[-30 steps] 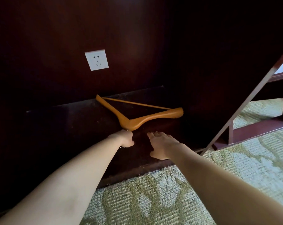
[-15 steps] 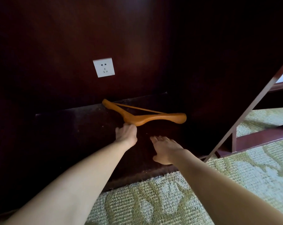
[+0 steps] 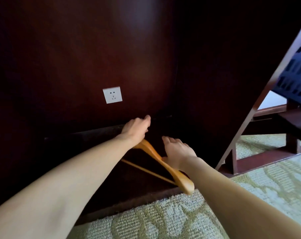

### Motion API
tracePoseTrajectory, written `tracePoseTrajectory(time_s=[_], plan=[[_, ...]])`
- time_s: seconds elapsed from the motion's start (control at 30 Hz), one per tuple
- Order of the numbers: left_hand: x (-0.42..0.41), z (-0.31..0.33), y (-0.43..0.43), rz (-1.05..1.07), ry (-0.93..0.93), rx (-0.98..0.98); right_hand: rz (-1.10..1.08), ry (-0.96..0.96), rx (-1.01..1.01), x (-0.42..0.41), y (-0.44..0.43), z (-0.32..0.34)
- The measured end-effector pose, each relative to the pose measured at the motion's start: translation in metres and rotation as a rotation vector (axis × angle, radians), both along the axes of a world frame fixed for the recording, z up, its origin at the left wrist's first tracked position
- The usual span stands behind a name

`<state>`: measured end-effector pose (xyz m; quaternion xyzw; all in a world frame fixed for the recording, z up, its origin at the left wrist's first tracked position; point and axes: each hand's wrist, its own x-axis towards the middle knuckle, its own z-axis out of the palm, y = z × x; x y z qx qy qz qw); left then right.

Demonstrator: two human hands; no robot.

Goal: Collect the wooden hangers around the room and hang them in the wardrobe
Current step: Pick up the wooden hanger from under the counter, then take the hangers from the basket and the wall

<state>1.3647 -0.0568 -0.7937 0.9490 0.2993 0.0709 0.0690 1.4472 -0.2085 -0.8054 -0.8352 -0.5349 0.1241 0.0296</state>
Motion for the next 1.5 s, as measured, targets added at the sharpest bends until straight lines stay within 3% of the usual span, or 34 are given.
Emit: tracePoseTrajectory(time_s=[0.1, 0.3, 0.47, 0.63, 0.87, 1.0, 1.2, 1.4, 1.5], plan=[[-0.006, 0.029, -0.018, -0.116, 0.119, -0.134, -0.042, 0.054, 0.000, 0.000, -0.008, 0.037], [-0.012, 0.120, -0.073, -0.245, 0.061, -0.285, -0.087, 0.272, -0.148, -0.004, -0.032, 0.112], [0.002, 0.213, -0.133, -0.357, 0.018, -0.317, -0.150, 0.425, -0.107, 0.011, -0.081, 0.197], [0.023, 0.303, -0.205, -0.520, 0.028, -0.360, -0.169, 0.417, -0.196, 0.031, -0.151, 0.294], [0.077, 0.455, -0.284, -0.727, 0.023, -0.268, -0.416, 0.557, -0.104, 0.063, -0.253, 0.439], [0.112, 0.551, -0.319, -0.890, -0.030, -0.253, -0.529, 0.462, -0.010, 0.082, -0.301, 0.533], [0.142, 0.685, -0.367, -1.106, -0.072, -0.229, -0.637, 0.474, 0.141, 0.091, -0.364, 0.663], [0.169, 0.764, -0.411, -1.198, -0.070, -0.286, -0.632, 0.422, 0.184, 0.102, -0.418, 0.744], [0.182, 0.791, -0.426, -1.173, -0.021, -0.458, -0.617, 0.376, 0.229, 0.111, -0.440, 0.766]])
